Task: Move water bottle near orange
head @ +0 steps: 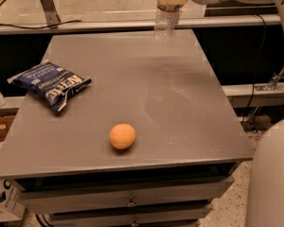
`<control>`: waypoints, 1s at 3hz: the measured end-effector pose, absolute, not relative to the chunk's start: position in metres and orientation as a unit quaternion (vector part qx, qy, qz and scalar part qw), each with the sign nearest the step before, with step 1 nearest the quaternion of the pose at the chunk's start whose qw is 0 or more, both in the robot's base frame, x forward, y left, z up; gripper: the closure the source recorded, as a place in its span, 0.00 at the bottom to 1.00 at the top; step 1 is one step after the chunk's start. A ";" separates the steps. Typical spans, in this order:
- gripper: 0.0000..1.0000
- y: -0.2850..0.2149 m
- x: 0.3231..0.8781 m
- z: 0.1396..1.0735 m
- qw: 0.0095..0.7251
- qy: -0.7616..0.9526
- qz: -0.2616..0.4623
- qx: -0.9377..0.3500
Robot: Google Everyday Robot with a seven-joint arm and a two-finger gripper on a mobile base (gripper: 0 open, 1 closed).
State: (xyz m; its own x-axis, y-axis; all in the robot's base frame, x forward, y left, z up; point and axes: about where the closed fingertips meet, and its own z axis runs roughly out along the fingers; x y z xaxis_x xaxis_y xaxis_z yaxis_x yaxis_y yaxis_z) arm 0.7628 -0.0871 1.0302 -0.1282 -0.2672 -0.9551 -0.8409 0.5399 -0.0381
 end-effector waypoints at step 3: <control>1.00 -0.068 0.648 1.013 0.538 0.690 0.298 -0.382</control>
Offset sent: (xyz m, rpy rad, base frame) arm -0.1457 0.0336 -0.0698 0.0543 0.0754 0.0144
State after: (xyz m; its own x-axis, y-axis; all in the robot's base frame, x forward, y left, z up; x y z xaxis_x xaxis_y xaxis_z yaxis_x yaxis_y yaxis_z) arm 0.6478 -0.0685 1.0133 -0.1294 -0.2060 -0.9700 -0.8476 0.5306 0.0004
